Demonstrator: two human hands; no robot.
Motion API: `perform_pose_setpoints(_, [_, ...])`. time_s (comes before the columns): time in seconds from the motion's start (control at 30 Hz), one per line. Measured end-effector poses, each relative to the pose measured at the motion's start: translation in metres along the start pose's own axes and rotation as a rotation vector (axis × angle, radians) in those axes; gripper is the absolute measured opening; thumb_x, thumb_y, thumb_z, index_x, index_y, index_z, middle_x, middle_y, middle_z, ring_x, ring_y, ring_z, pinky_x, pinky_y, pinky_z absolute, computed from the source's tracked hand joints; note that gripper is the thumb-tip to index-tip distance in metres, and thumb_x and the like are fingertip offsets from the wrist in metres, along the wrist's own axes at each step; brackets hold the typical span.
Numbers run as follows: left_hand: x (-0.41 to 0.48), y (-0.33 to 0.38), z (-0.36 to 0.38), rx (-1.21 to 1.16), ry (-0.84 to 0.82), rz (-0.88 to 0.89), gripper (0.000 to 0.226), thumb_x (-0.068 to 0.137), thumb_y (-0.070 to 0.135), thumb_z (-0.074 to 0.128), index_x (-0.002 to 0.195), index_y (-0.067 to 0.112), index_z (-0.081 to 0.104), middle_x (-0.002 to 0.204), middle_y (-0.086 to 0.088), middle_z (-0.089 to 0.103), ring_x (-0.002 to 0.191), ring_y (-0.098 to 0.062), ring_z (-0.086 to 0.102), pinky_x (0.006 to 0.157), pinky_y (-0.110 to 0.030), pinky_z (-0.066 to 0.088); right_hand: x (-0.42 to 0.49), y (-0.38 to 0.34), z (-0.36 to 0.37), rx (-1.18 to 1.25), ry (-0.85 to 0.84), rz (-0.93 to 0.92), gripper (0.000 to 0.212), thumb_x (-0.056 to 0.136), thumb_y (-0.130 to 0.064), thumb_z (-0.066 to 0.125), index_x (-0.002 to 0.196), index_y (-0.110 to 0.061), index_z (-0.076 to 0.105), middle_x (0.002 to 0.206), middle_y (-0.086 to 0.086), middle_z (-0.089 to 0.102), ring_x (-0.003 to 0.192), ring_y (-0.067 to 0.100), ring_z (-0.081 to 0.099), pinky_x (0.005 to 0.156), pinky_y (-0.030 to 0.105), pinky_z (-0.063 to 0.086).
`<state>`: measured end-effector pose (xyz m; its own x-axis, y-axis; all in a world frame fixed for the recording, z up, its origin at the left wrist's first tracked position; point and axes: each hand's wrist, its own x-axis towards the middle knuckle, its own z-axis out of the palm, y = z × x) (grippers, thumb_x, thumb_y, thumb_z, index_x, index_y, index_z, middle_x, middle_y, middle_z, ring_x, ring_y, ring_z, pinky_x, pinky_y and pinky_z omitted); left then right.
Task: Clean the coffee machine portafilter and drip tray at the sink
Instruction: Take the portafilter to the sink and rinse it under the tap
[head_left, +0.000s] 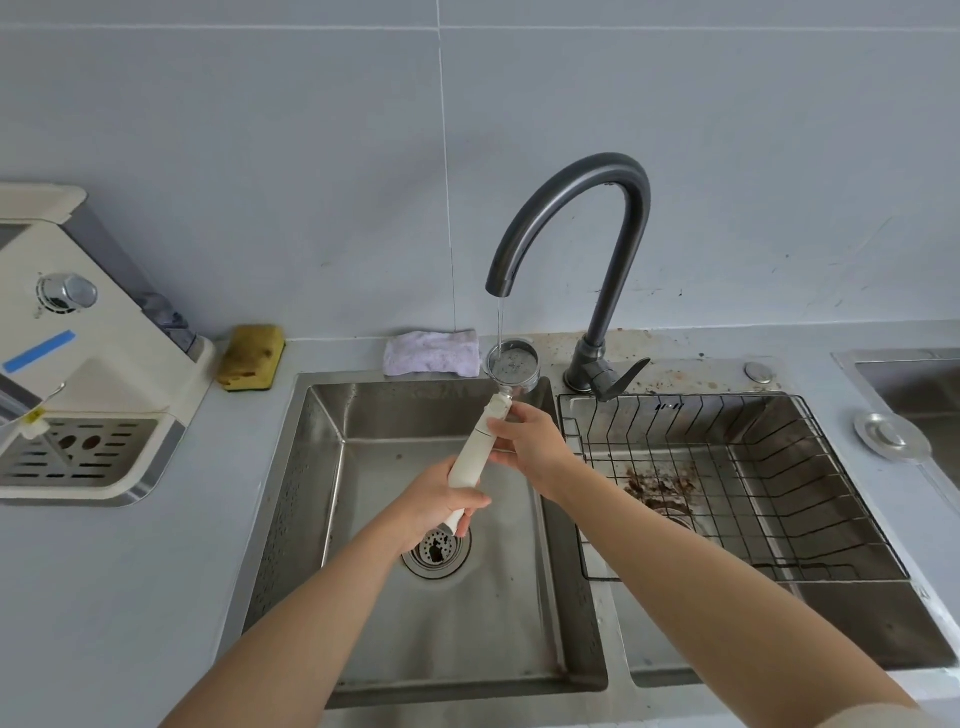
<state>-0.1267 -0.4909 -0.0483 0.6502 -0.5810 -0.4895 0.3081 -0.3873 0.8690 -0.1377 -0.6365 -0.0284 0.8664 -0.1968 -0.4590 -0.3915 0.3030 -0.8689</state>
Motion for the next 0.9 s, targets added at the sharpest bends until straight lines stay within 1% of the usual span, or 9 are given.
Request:
perform_pose_setpoints(0.1, [0.000,0.001,-0.003,0.022,0.018,0.007,0.034,0.080,0.001,0.061,0.109,0.018,0.056,0.055,-0.001,0.049,0.039,-0.015,0.043,0.048,-0.023,0.041,0.000,0.000,0.003,0.009,-0.011,-0.008,0.020,0.092,0.000,0.048,0.111,-0.005,0.053,0.090,0.004,0.058,0.080,0.017,0.059,0.074,0.028,0.054])
perform_pose_setpoints(0.17, [0.000,-0.001,-0.005,0.045,0.041,0.004,0.039,0.079,0.002,0.062,0.115,0.015,0.055,0.055,0.000,0.049,0.040,-0.015,0.043,0.049,-0.023,0.041,0.001,0.001,0.005,0.019,-0.016,-0.010,0.019,0.092,0.000,0.048,0.109,-0.006,0.053,0.089,0.004,0.058,0.080,0.017,0.059,0.075,0.028,0.053])
perform_pose_setpoints(0.3, [-0.002,-0.005,-0.009,0.091,0.069,-0.004,0.040,0.079,0.005,0.063,0.116,0.017,0.053,0.056,-0.004,0.049,0.040,-0.015,0.044,0.052,-0.025,0.040,0.002,0.007,0.012,0.053,-0.019,-0.004,0.021,0.092,0.001,0.047,0.110,-0.006,0.054,0.089,0.004,0.058,0.082,0.018,0.059,0.080,0.031,0.053])
perform_pose_setpoints(0.37, [-0.004,-0.005,-0.009,0.103,0.090,-0.009,0.040,0.079,0.004,0.062,0.116,0.017,0.054,0.053,-0.003,0.049,0.039,-0.014,0.044,0.050,-0.023,0.040,0.002,0.010,0.015,0.073,-0.012,-0.004,0.020,0.092,0.002,0.046,0.108,-0.007,0.055,0.091,0.005,0.058,0.084,0.020,0.059,0.080,0.032,0.053])
perform_pose_setpoints(0.5, [-0.010,-0.005,-0.009,0.120,0.151,-0.030,0.034,0.080,0.003,0.062,0.112,0.014,0.054,0.053,-0.002,0.049,0.036,-0.013,0.043,0.044,-0.021,0.038,0.003,0.015,0.022,0.102,0.013,0.011,0.027,0.092,0.002,0.047,0.117,-0.004,0.055,0.090,0.005,0.058,0.089,0.024,0.058,0.089,0.038,0.051])
perform_pose_setpoints(0.63, [-0.013,-0.005,-0.009,0.133,0.195,-0.048,0.028,0.081,0.001,0.061,0.104,0.013,0.052,0.057,-0.005,0.047,0.033,-0.011,0.041,0.041,-0.020,0.037,0.003,0.019,0.027,0.147,0.025,0.035,0.028,0.092,0.002,0.046,0.118,-0.001,0.055,0.088,0.006,0.059,0.080,0.018,0.060,0.078,0.030,0.052])
perform_pose_setpoints(0.7, [-0.015,-0.005,-0.009,0.145,0.216,-0.065,0.027,0.080,0.002,0.060,0.104,0.013,0.051,0.059,-0.005,0.048,0.032,-0.011,0.040,0.040,-0.020,0.036,0.004,0.021,0.030,0.173,0.037,0.052,0.029,0.092,0.003,0.046,0.119,0.000,0.054,0.088,0.006,0.059,0.079,0.018,0.059,0.075,0.028,0.052])
perform_pose_setpoints(0.83, [-0.015,-0.004,-0.009,0.206,0.270,-0.085,0.027,0.080,0.006,0.062,0.103,0.013,0.050,0.063,-0.003,0.050,0.032,-0.009,0.041,0.038,-0.019,0.035,0.005,0.023,0.035,0.255,0.049,0.074,0.032,0.092,0.003,0.046,0.123,0.001,0.052,0.085,0.006,0.059,0.078,0.019,0.059,0.082,0.034,0.050])
perform_pose_setpoints(0.9, [-0.015,-0.003,-0.010,0.268,0.306,-0.100,0.029,0.080,0.009,0.062,0.106,0.013,0.050,0.067,-0.003,0.053,0.035,-0.010,0.044,0.038,-0.018,0.036,0.004,0.022,0.038,0.304,0.054,0.084,0.033,0.091,0.004,0.046,0.124,0.001,0.051,0.085,0.006,0.059,0.074,0.017,0.058,0.081,0.033,0.050])
